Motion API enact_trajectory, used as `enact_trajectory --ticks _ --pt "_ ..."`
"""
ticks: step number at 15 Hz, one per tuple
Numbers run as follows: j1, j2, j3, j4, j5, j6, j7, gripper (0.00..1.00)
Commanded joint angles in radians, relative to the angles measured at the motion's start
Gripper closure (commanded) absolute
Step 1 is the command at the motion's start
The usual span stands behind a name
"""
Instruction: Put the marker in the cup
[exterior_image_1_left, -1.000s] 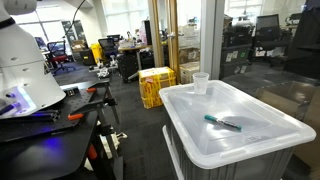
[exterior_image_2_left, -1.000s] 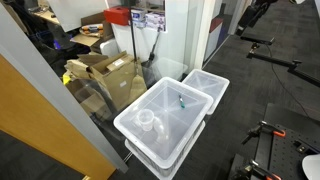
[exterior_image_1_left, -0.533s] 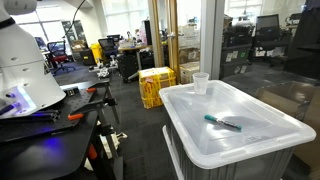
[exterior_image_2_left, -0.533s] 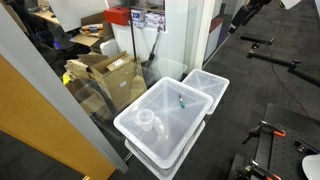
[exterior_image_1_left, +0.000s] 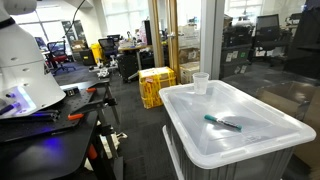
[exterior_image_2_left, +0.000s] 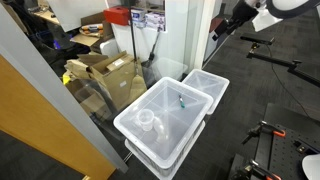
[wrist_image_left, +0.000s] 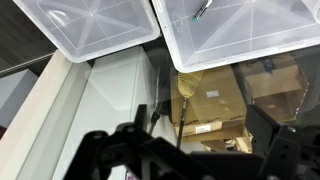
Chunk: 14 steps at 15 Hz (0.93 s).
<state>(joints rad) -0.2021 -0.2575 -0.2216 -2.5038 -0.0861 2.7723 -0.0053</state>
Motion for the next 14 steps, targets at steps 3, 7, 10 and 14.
enact_trajectory --ticks 3,7,10,14 --pt "0.000 0.155 0.045 -0.011 0.062 0.200 0.138 0.00" --pt "0.023 0.282 0.063 0.007 0.121 0.287 0.165 0.00" --pt "0.038 0.374 0.069 0.030 0.156 0.348 0.172 0.00" --pt "0.032 0.497 0.095 0.078 0.188 0.411 0.161 0.00"
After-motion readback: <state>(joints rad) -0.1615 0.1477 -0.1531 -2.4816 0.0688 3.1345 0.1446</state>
